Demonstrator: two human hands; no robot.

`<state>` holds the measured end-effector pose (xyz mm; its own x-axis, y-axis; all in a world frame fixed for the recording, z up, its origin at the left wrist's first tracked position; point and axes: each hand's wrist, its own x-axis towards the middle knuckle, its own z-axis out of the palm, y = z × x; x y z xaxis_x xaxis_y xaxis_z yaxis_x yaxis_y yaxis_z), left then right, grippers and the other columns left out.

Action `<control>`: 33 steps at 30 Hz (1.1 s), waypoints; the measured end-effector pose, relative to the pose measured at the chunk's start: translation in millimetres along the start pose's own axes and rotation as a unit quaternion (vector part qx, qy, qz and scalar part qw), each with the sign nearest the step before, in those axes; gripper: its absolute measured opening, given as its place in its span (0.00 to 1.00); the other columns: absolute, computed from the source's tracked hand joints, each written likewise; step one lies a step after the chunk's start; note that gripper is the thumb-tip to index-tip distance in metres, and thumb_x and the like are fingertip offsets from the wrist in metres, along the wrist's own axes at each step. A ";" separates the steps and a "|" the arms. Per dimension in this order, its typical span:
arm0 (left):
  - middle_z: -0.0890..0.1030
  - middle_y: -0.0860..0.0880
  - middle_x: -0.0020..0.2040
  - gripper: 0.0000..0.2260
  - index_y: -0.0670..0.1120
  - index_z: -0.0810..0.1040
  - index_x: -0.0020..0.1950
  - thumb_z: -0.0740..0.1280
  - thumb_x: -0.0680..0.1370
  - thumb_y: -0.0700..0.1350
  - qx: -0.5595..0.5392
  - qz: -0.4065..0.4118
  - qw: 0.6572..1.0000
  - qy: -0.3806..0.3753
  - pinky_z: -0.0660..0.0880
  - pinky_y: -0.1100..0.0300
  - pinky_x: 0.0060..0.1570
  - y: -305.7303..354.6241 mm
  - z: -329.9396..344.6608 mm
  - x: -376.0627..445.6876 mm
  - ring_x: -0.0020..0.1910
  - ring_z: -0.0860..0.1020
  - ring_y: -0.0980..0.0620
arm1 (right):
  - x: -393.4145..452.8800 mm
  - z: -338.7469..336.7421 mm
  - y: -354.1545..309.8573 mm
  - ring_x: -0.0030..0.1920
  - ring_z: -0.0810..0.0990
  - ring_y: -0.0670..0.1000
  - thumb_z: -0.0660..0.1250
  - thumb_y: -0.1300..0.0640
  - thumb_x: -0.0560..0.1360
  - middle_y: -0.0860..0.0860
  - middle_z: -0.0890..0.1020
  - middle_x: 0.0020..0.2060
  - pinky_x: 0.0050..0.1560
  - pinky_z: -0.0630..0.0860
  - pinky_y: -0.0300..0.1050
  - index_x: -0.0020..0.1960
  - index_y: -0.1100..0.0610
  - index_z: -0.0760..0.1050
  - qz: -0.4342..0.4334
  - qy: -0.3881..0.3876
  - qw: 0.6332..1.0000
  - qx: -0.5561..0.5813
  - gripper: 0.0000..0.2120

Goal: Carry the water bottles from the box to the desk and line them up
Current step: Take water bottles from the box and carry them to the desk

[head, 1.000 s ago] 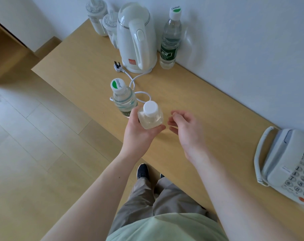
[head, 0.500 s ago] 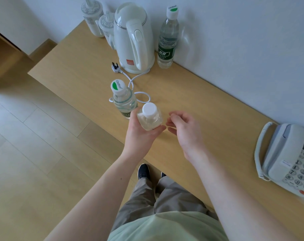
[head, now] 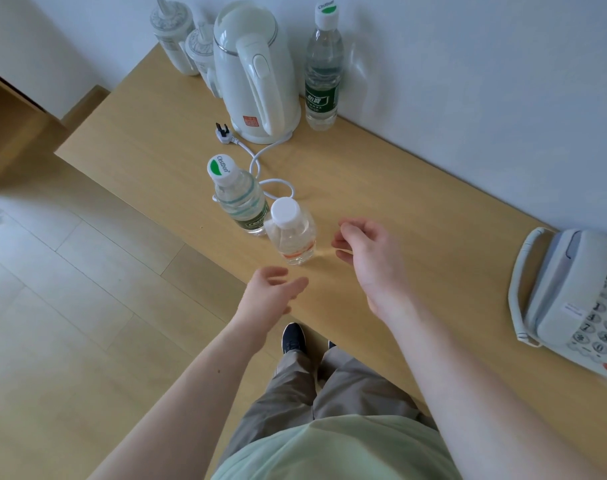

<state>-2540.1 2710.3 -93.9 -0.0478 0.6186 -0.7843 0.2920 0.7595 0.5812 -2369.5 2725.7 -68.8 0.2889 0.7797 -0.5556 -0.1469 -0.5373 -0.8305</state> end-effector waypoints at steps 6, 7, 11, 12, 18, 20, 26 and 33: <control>0.86 0.47 0.50 0.13 0.47 0.81 0.59 0.73 0.78 0.52 0.054 -0.020 0.994 -0.091 0.83 0.52 0.54 12.1 9.5 -2.4 0.50 0.86 0.51 | -3.8 -14.9 -3.0 0.51 0.85 0.55 0.65 0.48 0.71 0.41 0.84 0.34 0.61 0.80 0.60 0.49 0.50 0.81 0.006 -0.001 1.000 0.004 0.11; 0.87 0.47 0.50 0.13 0.47 0.81 0.59 0.72 0.78 0.52 0.058 -0.021 0.993 -0.099 0.83 0.51 0.55 15.5 12.8 -3.8 0.50 0.86 0.50 | -3.9 -18.8 -2.1 0.50 0.85 0.55 0.65 0.49 0.71 0.41 0.83 0.33 0.60 0.80 0.60 0.49 0.50 0.81 0.010 0.000 1.000 0.007 0.10; 0.87 0.46 0.49 0.10 0.45 0.82 0.56 0.72 0.79 0.50 0.073 -0.005 0.987 -0.146 0.83 0.51 0.55 24.1 29.7 -10.3 0.49 0.86 0.49 | -6.2 -35.7 5.1 0.47 0.84 0.51 0.66 0.53 0.76 0.42 0.83 0.33 0.59 0.80 0.58 0.48 0.51 0.81 0.027 0.010 0.999 0.026 0.05; 0.87 0.45 0.48 0.09 0.44 0.82 0.55 0.71 0.80 0.49 0.054 0.015 0.987 -0.151 0.83 0.52 0.55 25.9 35.0 -11.6 0.48 0.86 0.49 | -7.7 -40.4 6.8 0.48 0.85 0.52 0.66 0.54 0.77 0.42 0.83 0.33 0.59 0.81 0.57 0.48 0.51 0.81 0.029 0.016 0.999 0.032 0.05; 0.85 0.46 0.41 0.07 0.43 0.81 0.51 0.70 0.78 0.46 -0.095 0.138 0.975 -0.147 0.83 0.53 0.49 36.4 61.1 -14.7 0.45 0.86 0.46 | -25.8 -67.4 14.3 0.52 0.85 0.55 0.66 0.54 0.77 0.43 0.83 0.34 0.61 0.80 0.58 0.47 0.52 0.80 0.035 0.078 0.994 0.064 0.05; 0.85 0.47 0.41 0.12 0.43 0.82 0.52 0.70 0.75 0.50 -0.085 0.141 0.971 -0.172 0.83 0.53 0.47 41.6 65.4 -12.8 0.45 0.86 0.46 | -34.8 -77.4 18.5 0.51 0.86 0.53 0.66 0.53 0.77 0.43 0.84 0.35 0.60 0.81 0.57 0.48 0.52 0.81 0.030 0.110 0.991 0.073 0.06; 0.86 0.47 0.43 0.17 0.45 0.82 0.53 0.70 0.74 0.57 0.019 0.125 0.959 -0.255 0.82 0.49 0.50 50.3 75.4 -5.1 0.48 0.86 0.46 | -65.9 -94.8 40.3 0.44 0.84 0.46 0.64 0.55 0.79 0.45 0.83 0.38 0.58 0.81 0.55 0.46 0.52 0.80 0.025 0.186 0.974 0.127 0.07; 0.85 0.45 0.44 0.16 0.43 0.82 0.52 0.71 0.74 0.55 0.074 0.141 0.931 -0.330 0.82 0.48 0.53 35.8 99.0 -16.4 0.47 0.85 0.45 | -108.9 -104.3 68.8 0.51 0.86 0.50 0.64 0.54 0.80 0.49 0.85 0.44 0.59 0.82 0.53 0.53 0.53 0.81 0.035 0.281 0.938 0.198 0.07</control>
<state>-2434.3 2707.4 -81.7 0.6331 0.4939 -0.5960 0.3351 0.5193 0.7862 -2312.4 2570.3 -61.2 0.7016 0.3944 -0.5935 -0.4932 -0.3324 -0.8039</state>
